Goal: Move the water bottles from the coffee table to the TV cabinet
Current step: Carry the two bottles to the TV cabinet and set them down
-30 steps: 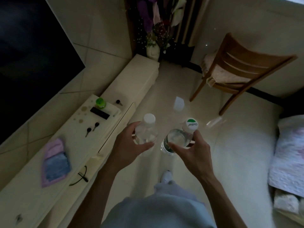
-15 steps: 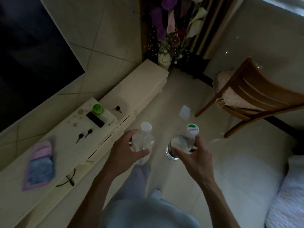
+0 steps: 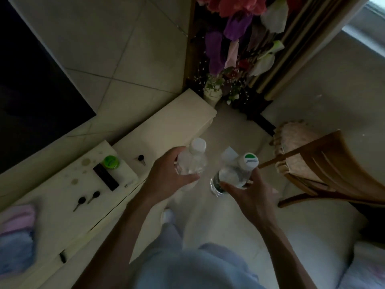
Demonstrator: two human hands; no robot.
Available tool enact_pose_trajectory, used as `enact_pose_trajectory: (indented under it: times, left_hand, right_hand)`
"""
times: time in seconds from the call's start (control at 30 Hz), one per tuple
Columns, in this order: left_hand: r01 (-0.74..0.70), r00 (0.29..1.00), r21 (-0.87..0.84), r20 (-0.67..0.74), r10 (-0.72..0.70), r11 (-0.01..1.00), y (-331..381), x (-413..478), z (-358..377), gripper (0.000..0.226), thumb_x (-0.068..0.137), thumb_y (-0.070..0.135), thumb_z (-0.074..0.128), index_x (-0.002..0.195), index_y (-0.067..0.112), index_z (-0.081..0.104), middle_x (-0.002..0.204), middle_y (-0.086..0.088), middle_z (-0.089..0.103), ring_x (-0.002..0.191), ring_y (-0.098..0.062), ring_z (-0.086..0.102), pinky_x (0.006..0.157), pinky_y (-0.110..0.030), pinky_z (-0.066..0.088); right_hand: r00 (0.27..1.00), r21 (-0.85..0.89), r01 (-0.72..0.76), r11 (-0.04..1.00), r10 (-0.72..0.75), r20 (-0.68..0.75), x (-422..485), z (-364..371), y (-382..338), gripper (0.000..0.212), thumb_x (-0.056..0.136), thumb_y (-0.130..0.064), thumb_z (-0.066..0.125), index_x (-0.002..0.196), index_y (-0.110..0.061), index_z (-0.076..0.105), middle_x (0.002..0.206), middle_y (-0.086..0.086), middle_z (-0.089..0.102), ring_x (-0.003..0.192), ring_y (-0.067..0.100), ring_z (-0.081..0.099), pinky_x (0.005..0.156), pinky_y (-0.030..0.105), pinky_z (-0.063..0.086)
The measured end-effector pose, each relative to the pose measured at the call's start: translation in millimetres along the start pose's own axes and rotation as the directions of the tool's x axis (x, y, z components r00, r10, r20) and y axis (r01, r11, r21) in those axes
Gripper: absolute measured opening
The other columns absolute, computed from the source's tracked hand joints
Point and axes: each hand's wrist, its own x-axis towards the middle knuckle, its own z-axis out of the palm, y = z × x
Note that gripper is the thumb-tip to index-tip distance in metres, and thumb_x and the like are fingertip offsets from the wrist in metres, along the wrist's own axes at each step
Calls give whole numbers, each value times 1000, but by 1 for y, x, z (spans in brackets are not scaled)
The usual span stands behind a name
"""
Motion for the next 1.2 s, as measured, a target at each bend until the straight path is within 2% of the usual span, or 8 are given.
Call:
enact_pose_trajectory:
  times: [0.2,0.4,0.63,0.73,0.83,0.93,1.07,1.2]
  left_hand:
    - [14,995,-9,-99,-14,1000,15,58,-24,70,67,32,86,129,27,52,118,17,58,104,-3,57,82,-9,45]
    - [129,967,-81,-209,-143,988,14,97,-8,70,66,39,86,127,31,53,118,19,61,105,2,58,91,-21,51]
    - [241,855,-211,-415,-310,947,42,143,22,66,66,37,86,123,31,55,117,16,62,105,-1,59,88,-15,48]
    - [263,813,-241,-466,-349,934,56,159,27,66,68,34,86,124,31,52,113,18,60,99,7,56,85,-10,46]
    - [264,752,-279,-540,-378,923,64,170,32,70,68,32,85,128,28,49,116,12,61,102,-4,59,86,-15,45]
    - [266,705,-316,-581,-407,911,64,175,38,72,67,30,86,128,28,49,118,8,62,106,-10,60,89,-22,48]
    - [258,725,-337,-552,-412,905,54,185,34,68,66,28,87,122,36,49,112,15,61,105,-8,61,87,-16,47]
    - [281,720,-340,-544,-432,897,33,196,19,73,64,27,88,127,28,51,113,7,64,103,-13,62,89,-24,51]
  right_hand:
    - [999,44,-14,999,12,47,79,3,-18,55,68,-16,85,112,-24,53,104,-6,64,88,1,61,68,11,51]
    - [979,-50,42,998,-31,201,158,9,-22,65,54,-55,78,111,-39,52,101,-16,64,93,6,65,79,37,58]
    - [877,-60,173,983,-127,464,251,-3,-50,60,66,-36,85,110,-40,44,92,-26,54,87,-4,56,68,11,41]
    - [810,-34,259,965,-198,553,288,-9,-60,59,68,-33,84,111,-37,45,95,-22,58,88,-4,58,74,13,45]
    - [760,-19,318,948,-243,603,317,-3,-63,61,66,-34,86,114,-38,49,103,-18,63,96,-1,61,76,15,49]
    - [734,-13,338,941,-255,630,337,6,-64,64,63,-40,85,117,-38,50,110,-16,64,101,3,62,84,27,55]
    - [699,-36,344,938,-230,677,351,25,-63,70,61,-48,83,121,-37,49,113,-16,63,102,4,62,86,35,57]
    - [694,-72,340,938,-198,692,358,49,-63,66,63,-43,84,118,-36,48,112,-17,60,104,5,60,87,29,54]
